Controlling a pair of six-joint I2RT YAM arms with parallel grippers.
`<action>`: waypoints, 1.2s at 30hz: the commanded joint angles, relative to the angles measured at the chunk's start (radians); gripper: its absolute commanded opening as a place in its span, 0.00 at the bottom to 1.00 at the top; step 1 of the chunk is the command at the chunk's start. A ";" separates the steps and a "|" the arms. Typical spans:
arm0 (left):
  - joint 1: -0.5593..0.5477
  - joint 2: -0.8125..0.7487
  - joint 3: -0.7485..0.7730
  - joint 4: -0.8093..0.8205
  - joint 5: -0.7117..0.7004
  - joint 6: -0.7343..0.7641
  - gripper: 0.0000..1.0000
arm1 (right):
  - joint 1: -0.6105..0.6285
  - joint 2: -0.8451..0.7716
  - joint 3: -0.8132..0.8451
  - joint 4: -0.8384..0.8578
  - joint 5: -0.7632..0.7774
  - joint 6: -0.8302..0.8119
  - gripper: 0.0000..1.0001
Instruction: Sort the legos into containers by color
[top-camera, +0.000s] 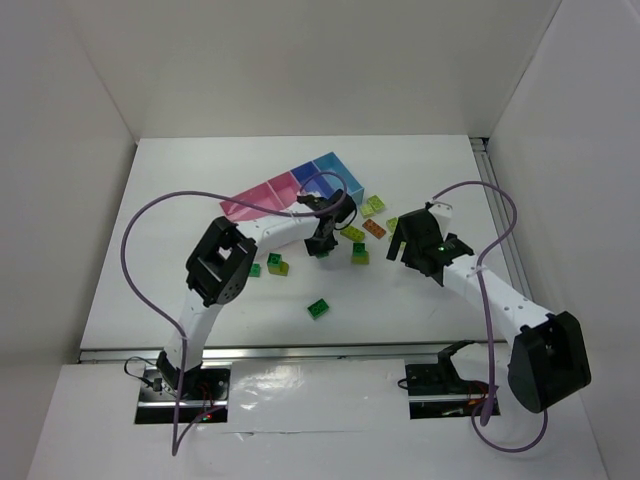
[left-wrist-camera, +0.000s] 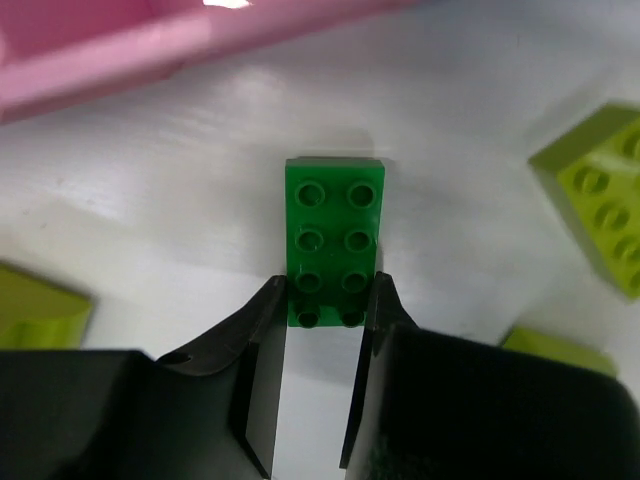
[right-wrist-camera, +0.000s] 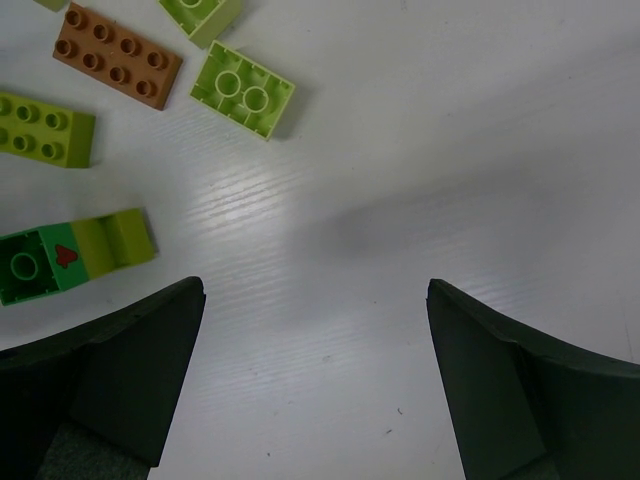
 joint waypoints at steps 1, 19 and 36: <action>-0.042 -0.138 -0.037 -0.012 -0.069 0.087 0.19 | 0.007 -0.051 -0.021 0.030 -0.004 0.001 0.99; 0.278 -0.342 -0.047 -0.037 -0.072 0.284 0.25 | 0.007 -0.040 -0.002 0.030 0.025 -0.008 0.99; 0.198 -0.324 0.005 0.001 0.081 0.445 0.60 | 0.007 -0.060 -0.033 0.020 0.029 0.001 0.99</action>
